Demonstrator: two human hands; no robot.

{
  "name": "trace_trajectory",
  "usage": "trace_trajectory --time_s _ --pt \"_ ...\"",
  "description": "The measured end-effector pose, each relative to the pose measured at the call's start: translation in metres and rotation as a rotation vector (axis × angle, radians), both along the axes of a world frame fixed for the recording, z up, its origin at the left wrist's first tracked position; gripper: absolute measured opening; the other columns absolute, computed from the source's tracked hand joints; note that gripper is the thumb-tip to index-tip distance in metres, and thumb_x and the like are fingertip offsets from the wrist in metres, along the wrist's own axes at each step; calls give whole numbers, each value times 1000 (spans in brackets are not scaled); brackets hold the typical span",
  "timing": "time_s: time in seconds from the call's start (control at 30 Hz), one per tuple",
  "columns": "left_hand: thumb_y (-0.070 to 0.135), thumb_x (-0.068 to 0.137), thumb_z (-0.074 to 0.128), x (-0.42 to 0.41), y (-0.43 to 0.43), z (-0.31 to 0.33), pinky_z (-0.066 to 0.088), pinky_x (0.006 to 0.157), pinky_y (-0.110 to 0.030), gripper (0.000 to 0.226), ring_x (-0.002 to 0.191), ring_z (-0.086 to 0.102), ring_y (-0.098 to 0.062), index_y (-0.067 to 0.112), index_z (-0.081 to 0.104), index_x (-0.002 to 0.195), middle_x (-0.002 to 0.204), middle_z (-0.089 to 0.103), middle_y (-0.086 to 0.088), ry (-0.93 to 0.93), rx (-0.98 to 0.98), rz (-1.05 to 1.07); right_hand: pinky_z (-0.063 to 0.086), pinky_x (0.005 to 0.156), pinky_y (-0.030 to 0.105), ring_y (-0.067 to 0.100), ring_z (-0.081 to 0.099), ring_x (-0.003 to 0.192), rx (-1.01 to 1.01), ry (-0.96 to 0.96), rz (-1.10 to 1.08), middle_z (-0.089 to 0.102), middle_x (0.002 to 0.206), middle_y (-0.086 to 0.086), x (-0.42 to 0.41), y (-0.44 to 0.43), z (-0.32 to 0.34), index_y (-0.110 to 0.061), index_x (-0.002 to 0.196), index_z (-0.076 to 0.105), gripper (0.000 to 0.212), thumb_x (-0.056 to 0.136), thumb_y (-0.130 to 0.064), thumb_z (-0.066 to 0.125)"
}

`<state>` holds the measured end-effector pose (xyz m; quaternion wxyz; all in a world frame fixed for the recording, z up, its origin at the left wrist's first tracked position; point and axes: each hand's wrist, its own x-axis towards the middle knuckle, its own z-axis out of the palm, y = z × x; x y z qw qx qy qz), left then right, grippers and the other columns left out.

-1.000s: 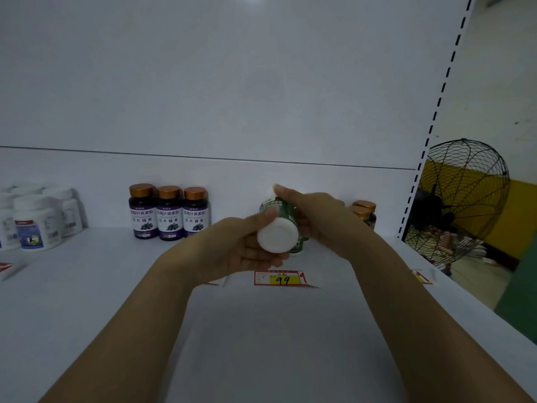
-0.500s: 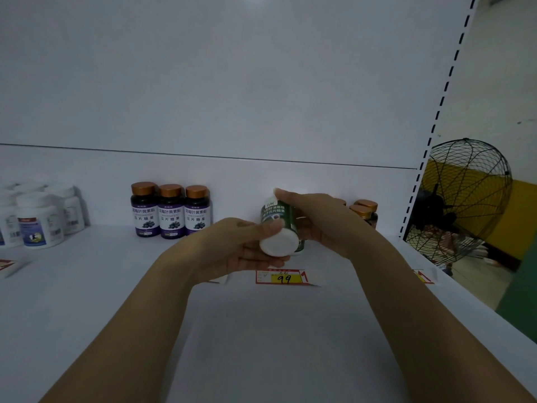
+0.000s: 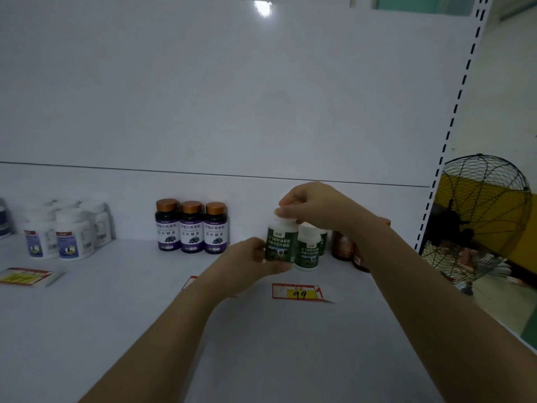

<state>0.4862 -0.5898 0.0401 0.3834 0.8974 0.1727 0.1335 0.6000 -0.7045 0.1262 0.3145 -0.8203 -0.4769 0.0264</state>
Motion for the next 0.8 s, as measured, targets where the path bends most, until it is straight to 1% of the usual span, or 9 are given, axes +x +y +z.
trace_trajectory --time_s 0.07,0.1,0.17,0.23,0.37,0.47,0.63,0.7,0.8 --pt "64 73 63 -8 8 2 39 98 -28 84 126 46 -15 21 37 141 143 44 3 110 182 90 47 78 25 14 61 95 9 -29 -24 66 102 -2 4 12 5 -15 106 68 27 87 -34 65" --pt "69 70 61 -14 12 1 37 100 -29 93 130 41 -16 21 32 144 147 38 2 145 257 115 46 76 25 14 59 96 14 -38 -38 65 103 -1 6 18 6 -14 107 67 27 88 -33 65" --pt "71 69 61 -27 20 -2 34 104 -28 96 131 38 -15 20 30 145 149 34 2 176 329 104 44 76 24 13 56 97 18 -74 -65 64 108 1 11 31 4 -13 110 66 30 88 -32 64" --pt "71 70 60 -37 27 -8 29 107 -27 96 133 34 -14 18 29 145 150 31 2 199 349 58 41 78 24 15 54 101 -2 -132 -85 62 115 4 17 44 -3 -11 112 64 31 89 -32 63" --pt "85 60 45 -38 36 -22 8 116 -27 121 146 6 -12 17 6 152 160 2 2 353 428 10 37 80 22 20 52 111 -51 -208 -122 59 121 7 27 64 -20 -9 115 61 33 91 -31 59" --pt "84 68 41 -35 40 -28 3 116 -27 116 146 -1 -11 16 -2 152 159 -6 2 395 488 -8 38 80 23 22 52 112 -62 -229 -134 58 121 9 31 74 -32 -8 117 60 34 92 -30 57" --pt "83 72 37 -35 41 -30 1 115 -26 111 146 -3 -11 17 -5 151 159 -9 3 427 515 -25 41 78 26 26 54 106 -109 -303 -153 58 117 14 34 81 -47 -4 114 58 33 95 -31 52" --pt "83 72 36 -34 41 -31 0 115 -26 111 146 -5 -11 17 -6 151 159 -11 3 441 526 -29 41 76 28 27 55 103 -140 -373 -164 59 113 16 35 83 -49 -1 111 58 35 96 -32 50" --pt "84 72 35 -34 41 -31 0 115 -27 112 146 -5 -11 17 -8 151 159 -12 2 456 537 -31 35 74 28 27 53 98 -199 -525 -185 61 107 16 34 83 -51 0 104 60 37 98 -34 46"
